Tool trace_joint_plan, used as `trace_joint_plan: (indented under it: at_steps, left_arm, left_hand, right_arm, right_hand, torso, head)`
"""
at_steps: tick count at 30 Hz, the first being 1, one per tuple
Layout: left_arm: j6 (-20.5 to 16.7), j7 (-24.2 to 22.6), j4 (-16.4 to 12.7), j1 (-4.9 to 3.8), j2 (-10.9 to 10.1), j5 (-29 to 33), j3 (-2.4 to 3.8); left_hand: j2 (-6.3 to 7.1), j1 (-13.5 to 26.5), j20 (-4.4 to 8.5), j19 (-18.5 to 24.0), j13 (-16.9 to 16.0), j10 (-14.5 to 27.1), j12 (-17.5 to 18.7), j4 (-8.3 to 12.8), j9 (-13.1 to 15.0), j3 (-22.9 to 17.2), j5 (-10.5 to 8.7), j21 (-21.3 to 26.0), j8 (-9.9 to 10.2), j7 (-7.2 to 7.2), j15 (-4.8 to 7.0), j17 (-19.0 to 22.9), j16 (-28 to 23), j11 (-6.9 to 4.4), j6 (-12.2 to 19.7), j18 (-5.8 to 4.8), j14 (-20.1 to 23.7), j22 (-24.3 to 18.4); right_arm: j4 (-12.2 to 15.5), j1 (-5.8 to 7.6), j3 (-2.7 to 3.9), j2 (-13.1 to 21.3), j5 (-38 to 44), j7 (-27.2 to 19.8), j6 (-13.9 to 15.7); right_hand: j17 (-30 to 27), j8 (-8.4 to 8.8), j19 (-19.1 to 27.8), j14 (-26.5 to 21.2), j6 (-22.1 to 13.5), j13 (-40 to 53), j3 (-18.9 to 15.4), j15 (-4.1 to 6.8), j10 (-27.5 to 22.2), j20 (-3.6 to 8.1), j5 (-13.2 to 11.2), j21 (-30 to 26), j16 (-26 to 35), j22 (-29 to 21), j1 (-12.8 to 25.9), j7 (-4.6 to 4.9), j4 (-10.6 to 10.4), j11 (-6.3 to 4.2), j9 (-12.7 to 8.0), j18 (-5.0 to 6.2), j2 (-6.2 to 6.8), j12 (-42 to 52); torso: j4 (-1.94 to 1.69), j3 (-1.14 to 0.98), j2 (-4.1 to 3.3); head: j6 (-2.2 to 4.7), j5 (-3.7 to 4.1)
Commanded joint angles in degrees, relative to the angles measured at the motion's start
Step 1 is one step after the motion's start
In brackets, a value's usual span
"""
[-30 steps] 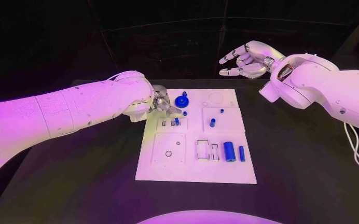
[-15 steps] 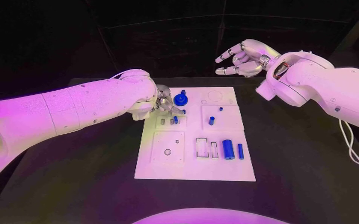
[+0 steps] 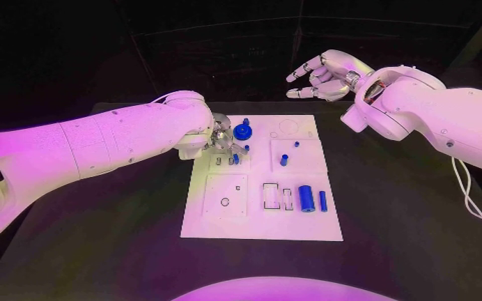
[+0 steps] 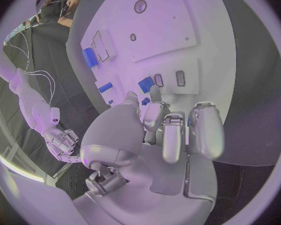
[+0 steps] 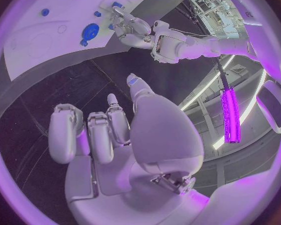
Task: Assemble the parts on the task board
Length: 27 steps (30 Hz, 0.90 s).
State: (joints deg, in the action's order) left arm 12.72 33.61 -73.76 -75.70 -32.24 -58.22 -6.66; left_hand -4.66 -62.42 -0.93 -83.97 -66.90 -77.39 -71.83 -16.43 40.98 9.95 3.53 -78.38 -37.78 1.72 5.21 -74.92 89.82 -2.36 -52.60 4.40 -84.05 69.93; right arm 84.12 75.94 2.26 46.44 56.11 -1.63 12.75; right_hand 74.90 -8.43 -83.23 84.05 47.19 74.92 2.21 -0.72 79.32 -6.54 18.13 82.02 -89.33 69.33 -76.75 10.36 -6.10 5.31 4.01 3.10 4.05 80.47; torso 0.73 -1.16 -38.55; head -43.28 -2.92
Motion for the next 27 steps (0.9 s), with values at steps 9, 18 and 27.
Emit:
trace_joint_plan:
  at_steps: [9,18,27]
  left_arm:
    - [2.16,0.46,0.48,-0.02,0.58,-0.53,-0.2]
    - [2.25,0.52,0.36,-0.02,0.81,-0.53,-0.31]
    - [1.89,0.54,0.51,-0.02,1.01,-0.53,-0.34]
  left_hand:
    - [-0.42,-0.33,0.41,-0.68,0.16,-0.02,-0.09,0.38,0.27,0.25,-0.17,-0.09,-0.41,0.0,0.45,-15.08,0.18,0.15,0.67,-0.6,-5.95,-0.3]
    - [-0.76,-1.06,0.4,-0.61,0.16,0.02,-0.12,0.68,0.5,0.19,-0.17,-0.07,-0.54,0.01,0.44,-15.08,0.18,0.15,0.85,-0.59,-5.95,-0.32]
    - [-1.01,-1.8,0.39,-0.53,0.18,0.05,-0.14,1.05,0.67,0.12,-0.16,-0.02,-0.61,0.02,0.43,-15.08,0.18,0.16,1.02,-0.56,-5.95,-0.38]
  right_arm:
    - [-0.09,0.15,0.06,-0.16,0.15,-0.14,-0.35]
    - [-0.08,0.15,0.05,-0.34,0.26,0.34,-0.85]
    - [-0.31,0.15,0.05,-0.45,0.28,1.13,-1.46]
  right_hand:
    - [13.48,-0.17,0.55,5.51,-0.15,1.6,-0.26,0.0,-0.27,0.04,0.12,-0.31,0.18,-0.03,-0.31,0.03,-0.01,0.02,-0.09,0.74,-0.34,-0.18]
    - [13.48,-0.17,0.55,5.51,-0.15,1.6,-0.26,0.0,-0.27,0.04,0.12,-0.31,0.18,-0.03,-0.31,0.03,-0.01,0.02,-0.09,0.74,-0.34,-0.18]
    - [13.33,-0.19,0.6,5.48,-0.18,1.48,-0.31,0.01,-0.35,0.05,0.26,-0.39,0.25,-0.2,-0.31,0.03,-0.01,0.01,-0.1,0.77,-0.44,-0.27]
  torso:
    - [-0.04,-0.05,0.03]
    - [0.01,-0.06,0.04]
    - [-0.04,-0.06,-0.01]
  head:
    - [-0.25,-0.08]
    - [-0.28,0.11]
    - [-0.3,0.11]
